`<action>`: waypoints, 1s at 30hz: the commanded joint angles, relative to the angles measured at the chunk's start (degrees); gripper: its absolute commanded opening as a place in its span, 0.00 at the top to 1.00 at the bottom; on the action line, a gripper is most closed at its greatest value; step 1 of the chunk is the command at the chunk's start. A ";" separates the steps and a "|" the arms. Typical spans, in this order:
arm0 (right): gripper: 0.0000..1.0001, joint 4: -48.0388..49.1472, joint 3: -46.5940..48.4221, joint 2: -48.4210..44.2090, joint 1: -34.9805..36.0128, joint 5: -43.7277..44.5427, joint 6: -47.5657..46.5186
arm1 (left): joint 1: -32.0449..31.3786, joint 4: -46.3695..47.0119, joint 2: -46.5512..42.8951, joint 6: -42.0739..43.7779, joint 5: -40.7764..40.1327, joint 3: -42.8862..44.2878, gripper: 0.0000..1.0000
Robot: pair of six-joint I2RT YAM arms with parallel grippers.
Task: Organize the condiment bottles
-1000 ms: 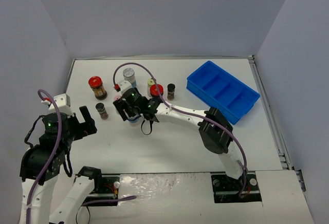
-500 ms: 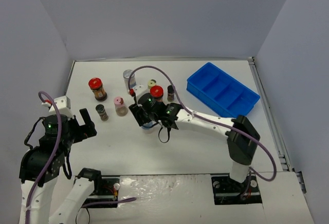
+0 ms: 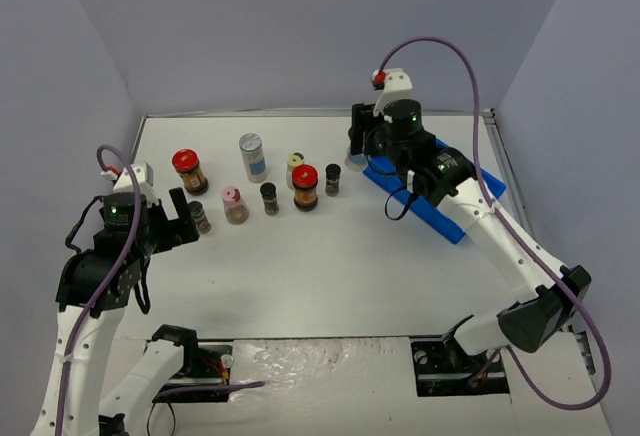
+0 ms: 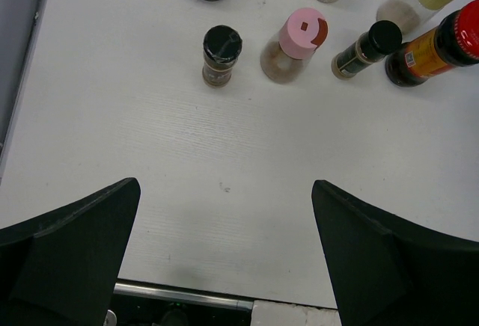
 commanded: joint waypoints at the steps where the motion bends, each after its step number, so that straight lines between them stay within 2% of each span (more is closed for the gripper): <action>1: 1.00 3.25 8.64 7.73 -9.36 1.63 -3.13 | -0.24 8.09 3.21 4.89 1.51 0.32 0.03; 6: 1.00 10.00 10.89 15.10 -15.27 0.35 -5.76 | -1.25 10.50 1.72 7.14 3.01 -1.10 0.03; 12: 1.00 11.89 14.47 22.94 -18.93 -1.17 -5.95 | -4.27 8.62 1.34 7.49 2.07 -0.99 0.03; 17: 1.00 18.38 12.36 25.72 -22.02 -3.33 -4.76 | -4.37 10.52 0.91 5.86 2.07 -1.96 0.03; 30: 1.00 22.81 14.27 32.58 -26.61 -8.27 -4.90 | -4.37 14.31 3.26 2.25 2.18 -4.10 0.03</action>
